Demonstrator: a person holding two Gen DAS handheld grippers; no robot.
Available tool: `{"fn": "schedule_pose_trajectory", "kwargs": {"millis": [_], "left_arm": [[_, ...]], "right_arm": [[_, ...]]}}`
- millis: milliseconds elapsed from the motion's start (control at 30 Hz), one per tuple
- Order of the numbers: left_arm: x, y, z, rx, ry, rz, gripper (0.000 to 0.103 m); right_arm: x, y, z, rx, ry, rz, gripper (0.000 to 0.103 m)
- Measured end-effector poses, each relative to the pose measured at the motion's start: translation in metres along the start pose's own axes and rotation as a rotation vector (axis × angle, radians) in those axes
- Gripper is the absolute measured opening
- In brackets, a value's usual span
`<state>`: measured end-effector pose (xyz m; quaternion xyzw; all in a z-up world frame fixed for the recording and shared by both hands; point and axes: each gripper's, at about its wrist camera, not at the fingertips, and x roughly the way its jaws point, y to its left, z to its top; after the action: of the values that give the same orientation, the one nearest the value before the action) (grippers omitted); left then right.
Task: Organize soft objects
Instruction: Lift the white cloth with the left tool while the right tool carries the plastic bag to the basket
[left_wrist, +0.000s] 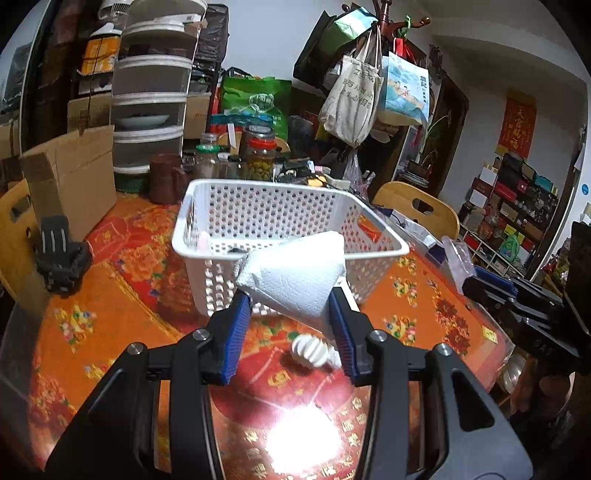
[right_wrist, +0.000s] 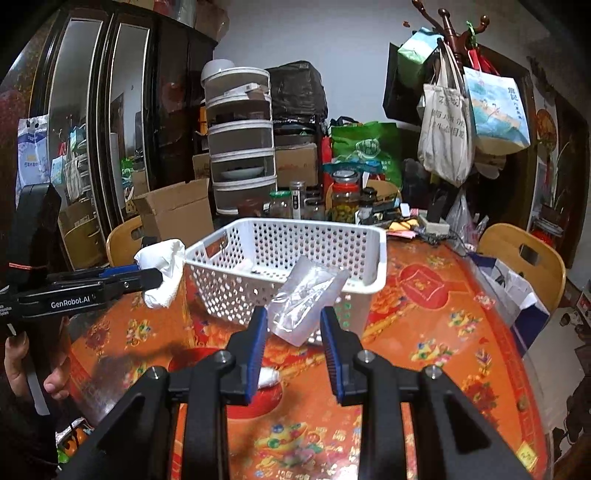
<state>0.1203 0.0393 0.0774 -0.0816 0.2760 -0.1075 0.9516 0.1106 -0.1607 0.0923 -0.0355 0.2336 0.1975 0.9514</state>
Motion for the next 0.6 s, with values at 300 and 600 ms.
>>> {"fn": "schedule_pose_trajectory", "kwargs": {"millis": [300,600], "left_arm": [[0.002,-0.015,0.046,0.049,-0.02,0.018,0.04],[0.046,-0.024,0.106,0.069,0.023,0.065,0.04]], "right_arm": [[0.006,-0.008,0.03,-0.007,-0.018,-0.011,0.028],[0.05,-0.02,0.066,-0.021,0.032,-0.033,0.028]]}}
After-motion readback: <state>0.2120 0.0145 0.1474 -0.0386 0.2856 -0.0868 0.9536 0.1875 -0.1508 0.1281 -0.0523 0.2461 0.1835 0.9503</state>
